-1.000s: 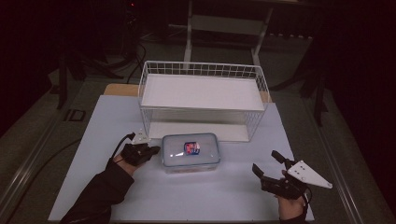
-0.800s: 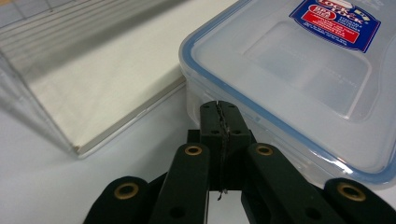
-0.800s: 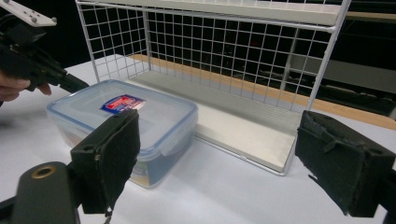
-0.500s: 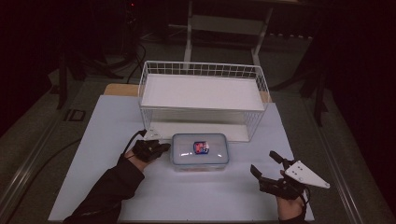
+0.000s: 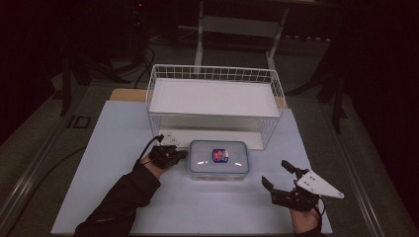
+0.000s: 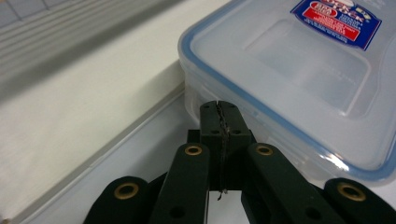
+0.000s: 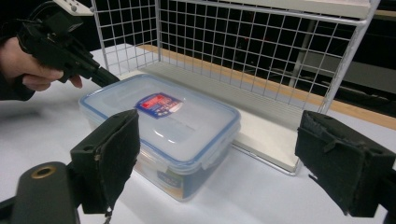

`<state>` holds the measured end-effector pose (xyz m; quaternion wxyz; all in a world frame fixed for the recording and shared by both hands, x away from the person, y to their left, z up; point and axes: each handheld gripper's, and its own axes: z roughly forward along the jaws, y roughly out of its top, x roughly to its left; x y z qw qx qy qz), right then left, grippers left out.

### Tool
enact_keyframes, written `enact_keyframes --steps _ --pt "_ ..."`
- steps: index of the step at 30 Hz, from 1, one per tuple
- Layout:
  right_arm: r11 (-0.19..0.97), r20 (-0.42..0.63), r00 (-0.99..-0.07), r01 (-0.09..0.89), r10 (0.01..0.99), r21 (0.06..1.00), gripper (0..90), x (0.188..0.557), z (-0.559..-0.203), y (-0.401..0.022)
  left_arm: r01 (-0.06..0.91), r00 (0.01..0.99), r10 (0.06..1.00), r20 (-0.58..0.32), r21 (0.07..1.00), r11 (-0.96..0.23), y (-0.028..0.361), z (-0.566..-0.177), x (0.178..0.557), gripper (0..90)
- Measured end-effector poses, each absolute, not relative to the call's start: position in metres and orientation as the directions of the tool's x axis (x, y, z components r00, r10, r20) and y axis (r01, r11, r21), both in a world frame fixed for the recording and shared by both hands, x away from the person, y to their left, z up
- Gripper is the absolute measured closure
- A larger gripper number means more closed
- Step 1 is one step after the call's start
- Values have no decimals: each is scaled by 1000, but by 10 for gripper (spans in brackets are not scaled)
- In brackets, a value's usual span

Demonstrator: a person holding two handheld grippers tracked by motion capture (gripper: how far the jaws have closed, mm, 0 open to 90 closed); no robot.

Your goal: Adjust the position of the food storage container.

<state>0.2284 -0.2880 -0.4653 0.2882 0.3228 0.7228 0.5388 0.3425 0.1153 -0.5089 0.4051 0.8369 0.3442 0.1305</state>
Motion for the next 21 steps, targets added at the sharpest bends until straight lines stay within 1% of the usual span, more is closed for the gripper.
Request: enact_keyframes --steps 7,8,11,12,15,17,18,19,20,21 --pt "225 -68 -651 161 756 961 127 232 -467 -287 472 734 673 -88 778 -414 118 -506 341 894" --pt "219 -62 -653 162 754 962 127 232 -467 -287 466 736 672 -84 782 -413 119 -504 339 873" --pt "218 -66 -655 154 753 964 124 232 -467 -287 458 740 666 -95 796 -395 124 -494 330 718" --pt "217 -67 -655 151 752 964 123 232 -467 -286 461 740 664 -107 800 -384 125 -491 328 641" --pt "221 -72 -666 141 742 965 120 232 -467 -282 480 751 633 -188 813 -329 132 -483 321 435" --pt "214 -73 -678 126 731 969 120 232 -468 -278 468 766 609 -205 828 -310 136 -480 316 314" --pt "214 -73 -678 126 731 969 120 232 -468 -278 468 766 609 -205 828 -310 136 -480 316 237" --pt "219 -78 -683 123 726 968 120 232 -468 -275 468 766 609 -205 828 -310 136 -480 316 237" --pt "215 -66 -702 126 709 969 120 232 -467 -270 466 771 598 -219 835 -294 138 -476 311 134" --pt "224 -76 -700 122 710 967 120 233 -466 -267 463 775 591 -224 838 -289 139 -471 308 121"
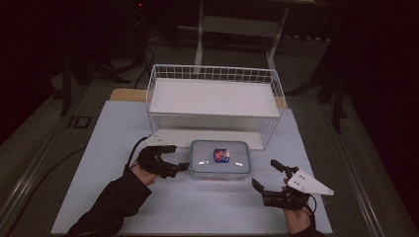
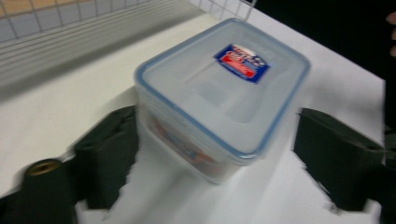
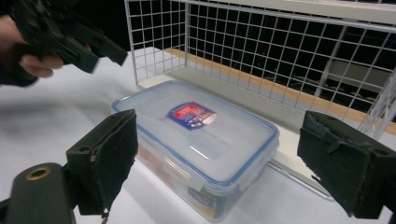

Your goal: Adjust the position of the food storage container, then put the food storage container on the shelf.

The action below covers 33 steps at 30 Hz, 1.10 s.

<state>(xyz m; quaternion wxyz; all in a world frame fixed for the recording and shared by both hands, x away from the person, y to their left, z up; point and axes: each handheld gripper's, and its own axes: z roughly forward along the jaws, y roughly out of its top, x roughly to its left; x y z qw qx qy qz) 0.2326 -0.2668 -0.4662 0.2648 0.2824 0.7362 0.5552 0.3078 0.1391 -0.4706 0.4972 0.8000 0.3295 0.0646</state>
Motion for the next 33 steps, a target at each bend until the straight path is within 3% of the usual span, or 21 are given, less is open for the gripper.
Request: enact_keyframes --steps 3,8,14,22,33 --pt "236 -95 -707 104 700 966 131 232 -463 -261 454 789 571 -228 842 -291 139 -462 305 70" --pt "235 -84 -711 117 699 965 143 234 -458 -260 447 788 574 -224 849 -282 137 -456 305 66" --pt "201 -20 -701 177 713 964 142 248 -444 -265 525 764 552 -334 819 -232 137 -451 321 37" --pt "203 -5 -712 194 702 960 116 264 -428 -262 612 663 625 -411 779 -136 135 -465 343 37" --pt "233 -10 -722 210 692 950 106 269 -440 -250 806 512 637 -576 579 -124 124 -498 369 79"
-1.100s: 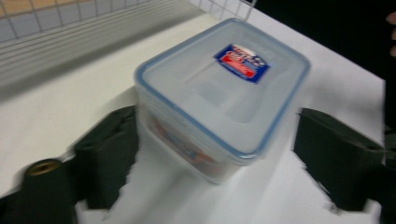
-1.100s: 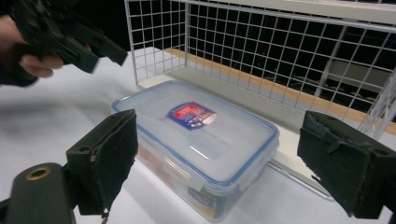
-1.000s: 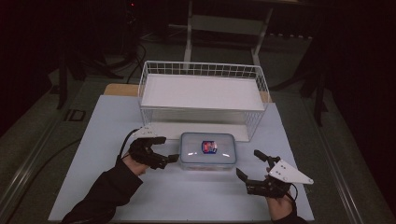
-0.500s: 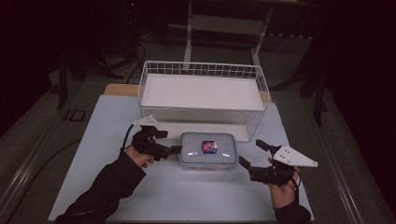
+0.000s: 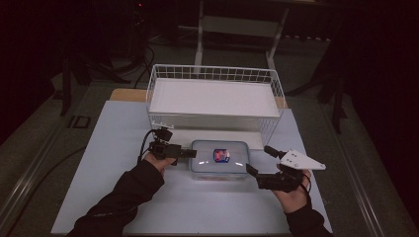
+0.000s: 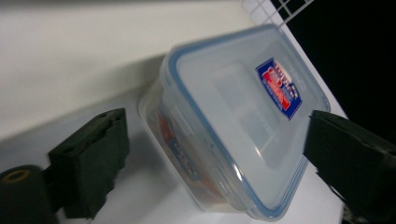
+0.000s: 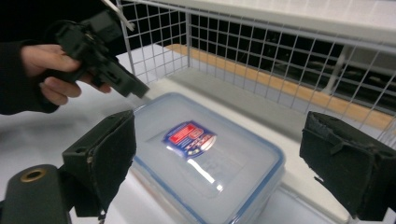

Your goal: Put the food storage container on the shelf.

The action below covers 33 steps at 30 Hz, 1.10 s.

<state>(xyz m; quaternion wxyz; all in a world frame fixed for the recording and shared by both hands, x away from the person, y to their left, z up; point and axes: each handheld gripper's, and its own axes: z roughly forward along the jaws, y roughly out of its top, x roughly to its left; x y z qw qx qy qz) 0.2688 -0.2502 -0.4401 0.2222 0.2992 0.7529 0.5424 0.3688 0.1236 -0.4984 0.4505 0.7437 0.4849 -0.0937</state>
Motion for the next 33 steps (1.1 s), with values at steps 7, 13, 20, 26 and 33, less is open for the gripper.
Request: enact_keyframes --steps 7,13,20,26,33 --pt "248 7 -735 238 678 939 134 269 -448 -249 870 441 612 -656 480 -112 120 -516 376 208" --pt "238 22 -733 249 680 939 136 270 -450 -250 904 408 508 -758 415 -107 122 -525 382 402" --pt "237 41 -726 277 686 931 139 273 -453 -252 892 435 502 -747 433 -128 124 -523 381 456" --pt "240 104 -708 369 699 898 146 287 -465 -255 857 499 490 -714 492 -156 125 -516 370 512" --pt "214 194 -674 473 713 855 160 304 -481 -262 812 566 478 -671 553 -186 126 -511 358 547"
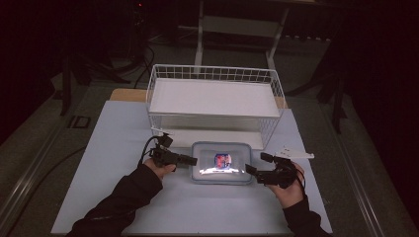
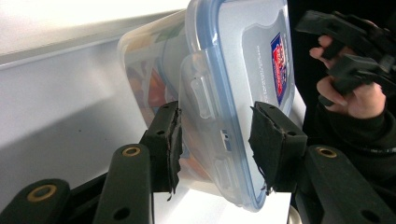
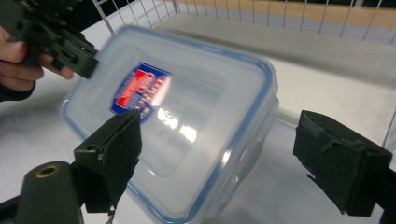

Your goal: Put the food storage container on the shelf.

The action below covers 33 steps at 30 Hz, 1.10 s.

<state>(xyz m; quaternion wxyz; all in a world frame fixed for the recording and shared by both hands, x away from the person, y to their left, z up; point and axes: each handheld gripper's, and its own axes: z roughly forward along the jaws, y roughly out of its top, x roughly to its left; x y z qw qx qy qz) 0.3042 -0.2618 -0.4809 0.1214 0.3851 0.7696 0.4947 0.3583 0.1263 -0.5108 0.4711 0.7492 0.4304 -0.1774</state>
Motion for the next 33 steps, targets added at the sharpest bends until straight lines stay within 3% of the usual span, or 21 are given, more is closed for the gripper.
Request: enact_keyframes --steps 16,33 --pt "190 375 -677 606 633 772 232 317 -499 -265 749 646 458 -611 622 -228 127 -507 339 576" --pt "176 466 -660 668 589 723 419 320 -505 -271 721 672 472 -571 651 -239 126 -506 327 582"
